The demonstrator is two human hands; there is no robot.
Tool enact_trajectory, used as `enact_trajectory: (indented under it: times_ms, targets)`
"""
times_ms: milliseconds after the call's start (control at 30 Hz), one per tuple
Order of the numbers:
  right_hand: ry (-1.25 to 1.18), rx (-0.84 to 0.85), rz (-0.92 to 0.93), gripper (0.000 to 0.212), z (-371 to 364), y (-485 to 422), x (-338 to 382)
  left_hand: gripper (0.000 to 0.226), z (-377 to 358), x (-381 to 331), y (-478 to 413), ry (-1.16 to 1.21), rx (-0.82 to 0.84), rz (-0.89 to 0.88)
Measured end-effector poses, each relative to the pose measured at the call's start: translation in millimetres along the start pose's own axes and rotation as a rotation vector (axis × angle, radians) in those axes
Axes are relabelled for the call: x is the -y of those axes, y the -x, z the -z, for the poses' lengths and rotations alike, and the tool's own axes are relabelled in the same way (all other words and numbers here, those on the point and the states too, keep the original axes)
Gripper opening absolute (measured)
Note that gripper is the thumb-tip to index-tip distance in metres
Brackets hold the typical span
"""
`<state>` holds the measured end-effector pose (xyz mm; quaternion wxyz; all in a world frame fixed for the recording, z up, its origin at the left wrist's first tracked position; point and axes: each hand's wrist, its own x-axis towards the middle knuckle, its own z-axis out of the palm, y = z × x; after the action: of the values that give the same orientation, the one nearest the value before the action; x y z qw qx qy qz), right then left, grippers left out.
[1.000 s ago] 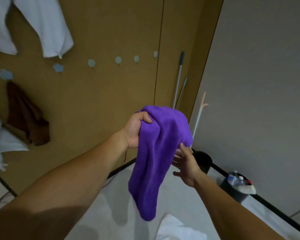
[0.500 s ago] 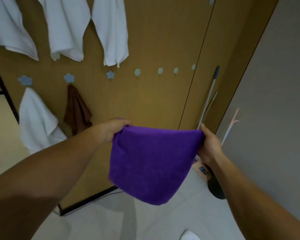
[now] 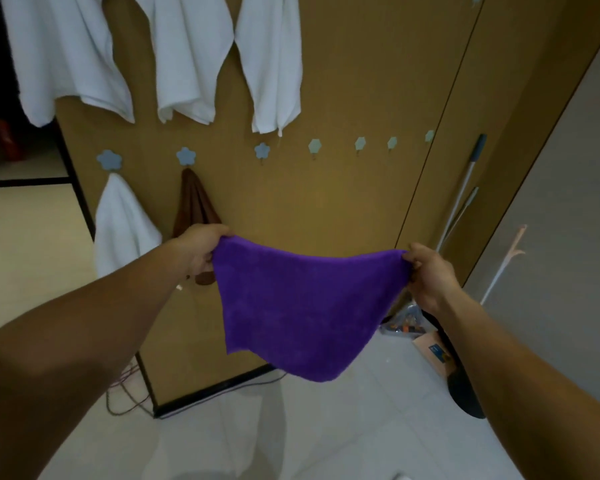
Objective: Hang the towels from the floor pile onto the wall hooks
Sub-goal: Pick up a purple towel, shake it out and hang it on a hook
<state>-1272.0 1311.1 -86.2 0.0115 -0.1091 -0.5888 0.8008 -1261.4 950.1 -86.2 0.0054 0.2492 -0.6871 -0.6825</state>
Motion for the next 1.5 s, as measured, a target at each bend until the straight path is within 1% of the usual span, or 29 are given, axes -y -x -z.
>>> enact_trajectory:
  times_ms: [33, 133, 200, 267, 333, 400, 433, 500, 600, 700, 800, 867, 933, 967, 1033, 1067, 1100, 1133, 1200, 1233, 1300, 1367, 1433, 1500]
  targets:
    - [0.010, 0.035, 0.008, 0.044, 0, -4, 1, 0.005, 2, -2, 1, -0.024, -0.018, -0.011]
    - [0.104, 0.047, 0.052, 0.031, 0, -19, 7, 0.004, 7, -5, 1, -0.090, -0.092, -0.023]
    - [0.213, 0.028, 0.111, 0.023, -1, -29, 8, 0.006, 8, -6, 0, -0.070, -0.170, -0.050]
    - [0.282, 0.048, 0.140, 0.016, -1, -39, 6, 0.006, 4, -7, 0, -0.027, -0.235, -0.089]
    - [0.318, 0.083, 0.152, 0.015, 1, -50, 2, 0.012, -2, -8, 2, 0.024, -0.300, -0.126]
    - [0.367, 0.107, 0.156, 0.018, 4, -60, -1, 0.010, -7, -7, 5, 0.045, -0.336, -0.148]
    - [0.391, 0.124, 0.151, 0.019, 6, -64, -3, 0.008, -9, -7, 8, 0.037, -0.331, -0.152]
    - [0.431, 0.168, 0.135, 0.027, 9, -71, -7, 0.019, -12, -7, 13, 0.016, -0.321, -0.174]
    - [0.511, 0.213, 0.122, 0.035, 12, -78, -9, 0.021, -18, -8, 19, 0.040, -0.352, -0.198]
    - [0.533, 0.237, 0.092, 0.028, 18, -86, -9, 0.027, -29, -9, 24, 0.027, -0.367, -0.217]
    - [0.479, 0.236, 0.034, 0.012, 20, -93, -6, 0.033, -39, -7, 32, -0.034, -0.351, -0.195]
    - [0.460, 0.252, 0.046, 0.016, 20, -95, -6, 0.035, -43, -6, 38, -0.081, -0.302, -0.160]
    - [0.537, 0.336, 0.081, 0.011, 19, -92, -3, 0.039, -47, -5, 43, -0.118, -0.246, -0.117]
    - [0.586, 0.395, 0.094, 0.018, 19, -91, -1, 0.039, -49, -5, 45, -0.145, -0.220, -0.102]
    - [0.681, 0.485, 0.074, 0.038, 21, -90, 5, 0.032, -52, -6, 48, -0.239, -0.168, -0.081]
    - [0.733, 0.512, 0.063, 0.044, 21, -90, 7, 0.030, -53, -7, 50, -0.294, -0.139, -0.073]
    - [0.790, 0.530, 0.065, 0.045, 22, -93, 7, 0.029, -54, -7, 50, -0.349, -0.117, -0.069]
    - [0.846, 0.525, 0.079, 0.042, 22, -95, 7, 0.026, -54, -7, 50, -0.399, -0.104, -0.072]
    - [0.898, 0.453, 0.157, 0.032, 22, -102, 6, 0.018, -55, -6, 47, -0.475, -0.108, -0.107]
    - [0.903, 0.406, 0.210, 0.031, 22, -106, 6, 0.014, -57, -6, 45, -0.505, -0.124, -0.135]
    - [0.917, 0.339, 0.315, 0.031, 20, -112, 8, 0.014, -63, -6, 42, -0.558, -0.186, -0.199]
    - [0.943, 0.276, 0.417, 0.030, 17, -118, 11, 0.016, -71, -6, 41, -0.545, -0.241, -0.259]
    - [0.923, 0.222, 0.508, 0.025, 12, -119, 15, 0.019, -81, -7, 42, -0.486, -0.276, -0.345]
    - [0.874, 0.233, 0.566, 0.017, 4, -119, 22, 0.020, -90, -10, 44, -0.452, -0.334, -0.477]
